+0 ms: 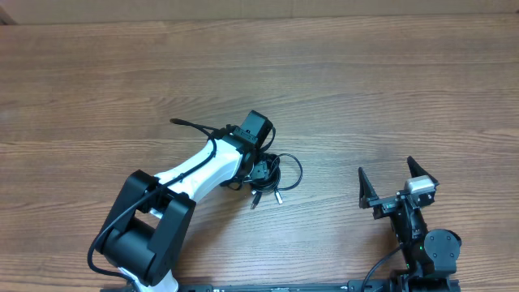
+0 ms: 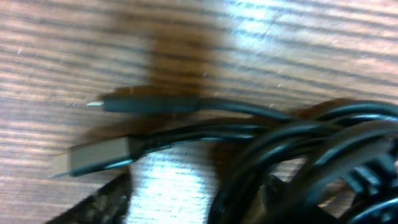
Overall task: Untangle cables
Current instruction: 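Close the left gripper on the bundle and lift it off the table, then move the right gripper toward the held bundle and grasp a loose cable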
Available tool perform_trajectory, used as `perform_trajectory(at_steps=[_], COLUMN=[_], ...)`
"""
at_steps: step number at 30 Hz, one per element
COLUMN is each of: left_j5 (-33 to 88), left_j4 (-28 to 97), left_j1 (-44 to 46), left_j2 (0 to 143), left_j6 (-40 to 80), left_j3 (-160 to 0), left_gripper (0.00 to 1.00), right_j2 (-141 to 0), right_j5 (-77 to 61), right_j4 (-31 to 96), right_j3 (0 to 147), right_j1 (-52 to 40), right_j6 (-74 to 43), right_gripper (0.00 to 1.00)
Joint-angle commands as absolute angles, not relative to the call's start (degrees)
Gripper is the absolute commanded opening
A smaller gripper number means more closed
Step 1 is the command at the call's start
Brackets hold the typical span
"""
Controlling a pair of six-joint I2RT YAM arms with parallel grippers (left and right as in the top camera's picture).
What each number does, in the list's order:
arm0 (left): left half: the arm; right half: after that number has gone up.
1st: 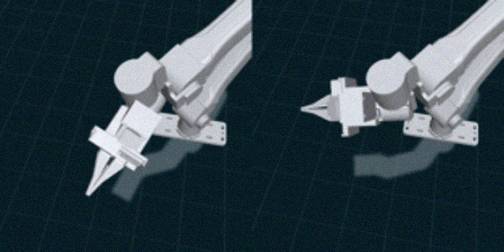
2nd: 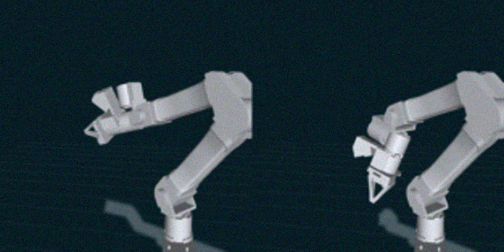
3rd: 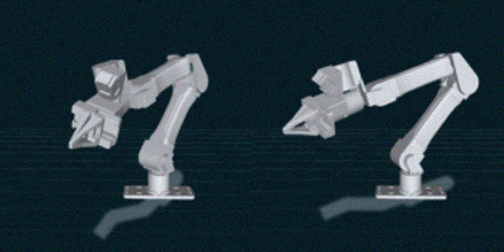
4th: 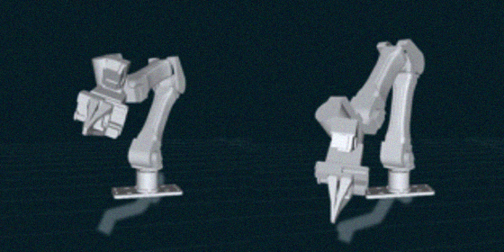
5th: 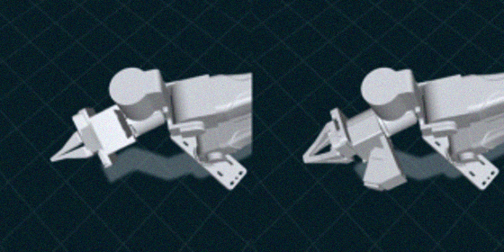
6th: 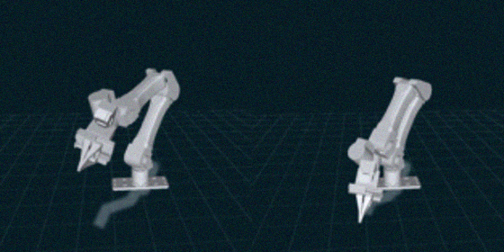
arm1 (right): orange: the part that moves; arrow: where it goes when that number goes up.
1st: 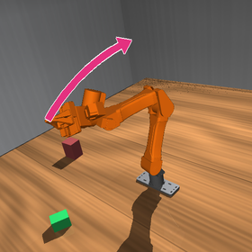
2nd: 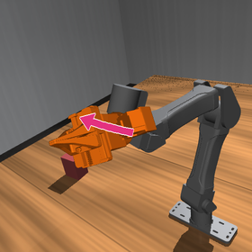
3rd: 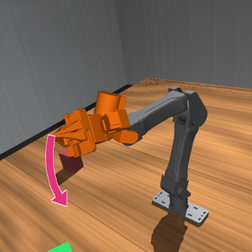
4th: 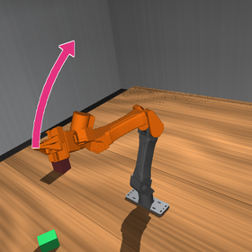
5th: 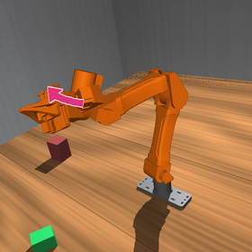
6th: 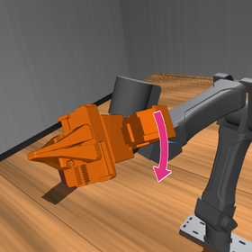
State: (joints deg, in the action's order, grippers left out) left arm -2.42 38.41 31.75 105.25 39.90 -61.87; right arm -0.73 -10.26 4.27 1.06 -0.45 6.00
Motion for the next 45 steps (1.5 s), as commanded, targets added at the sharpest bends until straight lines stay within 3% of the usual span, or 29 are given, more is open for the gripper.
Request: perform_trajectory(at_steps=[1, 6, 9, 12, 13, 34, 45], left_j5=[-2.0, -1.2, -1.3, -1.3, -1.3, -1.3, 1.0], left_j4=[37.1, 35.7, 35.7, 35.8, 35.9, 37.6, 42.2], left_j1=[31.5, 31.5, 31.5, 31.5, 31.5, 31.6, 31.6], left_j2=[107.4, 107.1, 106.4, 104.4, 103.5, 77.6, 73.3], left_j6=[40.3, 36.0, 32.9, 27.8, 26.5, -1.6, -8.6], left_j3=[-61.2, -61.3, -61.3, -61.7, -61.9, -62.2, -62.2], left_gripper=[0.53, 0.49, 0.38, 0.09, 0.08, 0.04, 0.04], right_j2=[-0.2, -0.2, -0.2, -0.2, -0.2, -0.2, -0.2], right_j5=[-10.4, -10.4, -10.4, -10.4, -10.4, -10.4, -10.7], right_j4=[3.9, 3.9, 3.9, 4.0, 3.9, 4.0, 3.4], right_j3=[0.4, 0.4, 0.4, 0.4, 0.4, 0.4, 0.5], right_j1=[-0.3, -0.3, -0.3, -0.3, -0.3, -0.3, -0.3], right_j6=[6.0, 6.0, 6.0, 6.0, 6.0, 6.0, 4.4], right_gripper=[1.0, 1.0, 1.0, 1.0, 1.0, 1.0, 1.0])
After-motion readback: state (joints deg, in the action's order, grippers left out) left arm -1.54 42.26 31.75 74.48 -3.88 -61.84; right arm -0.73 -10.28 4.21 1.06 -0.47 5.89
